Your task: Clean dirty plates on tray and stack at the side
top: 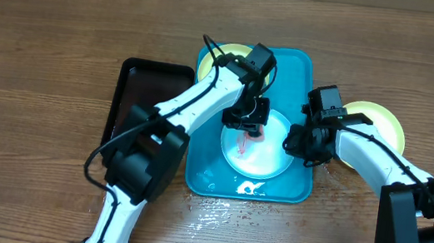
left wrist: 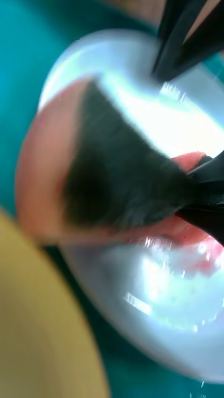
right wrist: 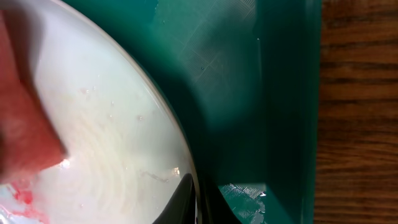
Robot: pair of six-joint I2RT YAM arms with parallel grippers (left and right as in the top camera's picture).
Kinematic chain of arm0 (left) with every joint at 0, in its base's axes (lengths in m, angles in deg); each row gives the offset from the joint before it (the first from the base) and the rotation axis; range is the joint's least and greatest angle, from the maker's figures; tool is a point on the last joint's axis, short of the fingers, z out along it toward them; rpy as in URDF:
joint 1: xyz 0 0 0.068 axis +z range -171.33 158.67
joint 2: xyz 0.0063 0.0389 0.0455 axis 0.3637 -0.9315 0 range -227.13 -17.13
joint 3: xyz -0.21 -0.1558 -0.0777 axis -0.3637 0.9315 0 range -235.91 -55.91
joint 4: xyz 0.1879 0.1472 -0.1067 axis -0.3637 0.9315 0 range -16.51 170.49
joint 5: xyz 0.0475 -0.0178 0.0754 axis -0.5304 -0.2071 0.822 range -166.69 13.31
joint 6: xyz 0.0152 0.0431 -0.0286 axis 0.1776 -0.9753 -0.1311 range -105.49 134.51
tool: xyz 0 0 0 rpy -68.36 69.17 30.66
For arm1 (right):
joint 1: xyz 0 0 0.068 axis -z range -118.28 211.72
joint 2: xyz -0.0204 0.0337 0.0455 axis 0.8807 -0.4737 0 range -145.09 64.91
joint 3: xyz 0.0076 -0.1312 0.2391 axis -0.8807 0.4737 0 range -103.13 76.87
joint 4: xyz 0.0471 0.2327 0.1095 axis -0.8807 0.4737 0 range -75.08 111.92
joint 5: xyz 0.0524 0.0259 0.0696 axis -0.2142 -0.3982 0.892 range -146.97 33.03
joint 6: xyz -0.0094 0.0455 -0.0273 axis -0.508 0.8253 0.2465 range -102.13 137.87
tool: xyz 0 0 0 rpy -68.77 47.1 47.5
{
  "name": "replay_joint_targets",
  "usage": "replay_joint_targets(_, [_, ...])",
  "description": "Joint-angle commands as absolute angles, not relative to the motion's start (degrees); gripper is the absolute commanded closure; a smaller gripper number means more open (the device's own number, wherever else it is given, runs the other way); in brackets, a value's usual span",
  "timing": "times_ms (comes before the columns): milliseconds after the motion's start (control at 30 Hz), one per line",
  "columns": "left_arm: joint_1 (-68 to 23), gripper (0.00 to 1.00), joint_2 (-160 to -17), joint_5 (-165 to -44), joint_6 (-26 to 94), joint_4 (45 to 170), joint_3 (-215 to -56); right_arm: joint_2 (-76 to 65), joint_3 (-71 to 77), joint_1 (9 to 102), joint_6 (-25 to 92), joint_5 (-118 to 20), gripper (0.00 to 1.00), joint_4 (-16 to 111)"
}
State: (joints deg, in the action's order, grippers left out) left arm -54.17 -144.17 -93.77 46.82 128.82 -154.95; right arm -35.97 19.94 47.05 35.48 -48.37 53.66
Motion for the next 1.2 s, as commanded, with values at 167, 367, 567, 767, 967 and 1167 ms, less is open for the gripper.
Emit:
replay_joint_targets(167, [-51.7,0.96,-145.3,-76.2,47.9,136.1,-155.4,-36.9,20.7,46.8,35.8,-49.6,0.96,53.8])
replay_joint_targets(367, [-51.8,0.96,-145.3,-77.5,43.6,136.4,-155.4,-36.9,20.7,46.8,35.8,-49.6,0.96,53.7])
replay_joint_targets(567, [-52.0,0.96,-145.3,-98.1,41.3,131.6,-155.4,-36.9,20.7,46.8,35.8,-49.6,0.96,53.9])
replay_joint_targets(767, [-54.5,0.96,-147.3,-107.6,41.3,127.6,-155.3,-36.9,20.7,46.8,35.8,-49.6,0.96,54.2])
replay_joint_targets(967, [-55.5,0.96,-148.4,-107.3,41.0,133.4,-155.3,-36.9,20.7,46.8,35.8,-49.6,0.96,54.8])
replay_joint_targets(1167, [-54.6,0.96,-148.3,-96.9,41.1,141.0,-155.3,-36.9,20.7,46.8,35.8,-49.6,0.96,54.7])
